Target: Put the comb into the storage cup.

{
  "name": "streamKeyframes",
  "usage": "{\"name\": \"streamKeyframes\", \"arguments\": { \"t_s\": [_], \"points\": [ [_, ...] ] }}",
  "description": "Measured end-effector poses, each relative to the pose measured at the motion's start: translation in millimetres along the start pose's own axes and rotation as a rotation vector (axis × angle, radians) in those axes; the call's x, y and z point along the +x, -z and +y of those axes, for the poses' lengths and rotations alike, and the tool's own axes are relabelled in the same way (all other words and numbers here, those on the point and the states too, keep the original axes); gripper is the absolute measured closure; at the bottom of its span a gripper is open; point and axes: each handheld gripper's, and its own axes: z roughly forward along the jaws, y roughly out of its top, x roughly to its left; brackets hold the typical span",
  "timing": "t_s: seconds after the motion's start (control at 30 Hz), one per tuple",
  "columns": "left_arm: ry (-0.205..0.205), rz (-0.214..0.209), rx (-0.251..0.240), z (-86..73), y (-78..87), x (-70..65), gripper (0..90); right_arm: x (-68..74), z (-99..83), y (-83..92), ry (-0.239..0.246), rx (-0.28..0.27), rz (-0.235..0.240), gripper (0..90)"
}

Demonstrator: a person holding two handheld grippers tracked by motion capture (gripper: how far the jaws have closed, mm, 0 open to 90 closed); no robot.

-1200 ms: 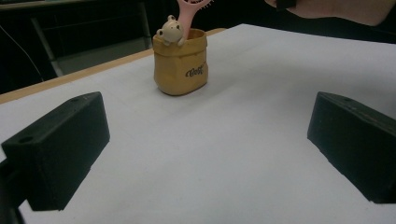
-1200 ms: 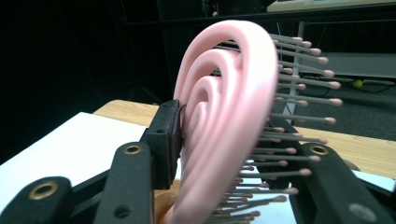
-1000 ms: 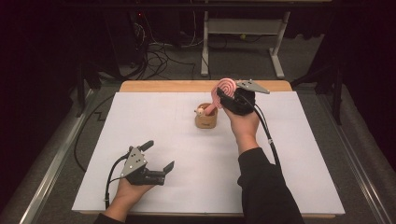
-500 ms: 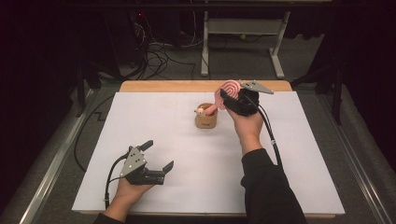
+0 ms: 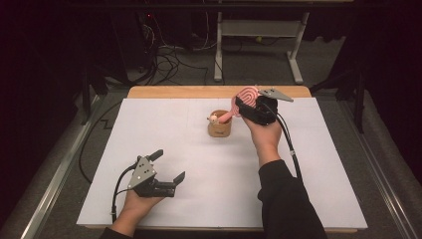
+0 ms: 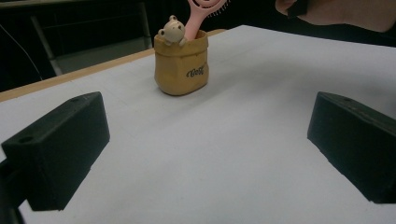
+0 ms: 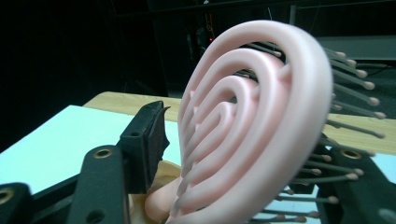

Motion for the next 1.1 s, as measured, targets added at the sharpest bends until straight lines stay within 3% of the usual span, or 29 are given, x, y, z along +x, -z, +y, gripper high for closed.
{"name": "streamKeyframes", "arguments": {
  "t_s": [1.1],
  "points": [
    [-0.006, 0.002, 0.0, 0.2, 0.0, 0.0, 0.0, -6.4, -1.2, -0.1, 0.006, 0.025, -0.006, 27.1]
  ]
}}
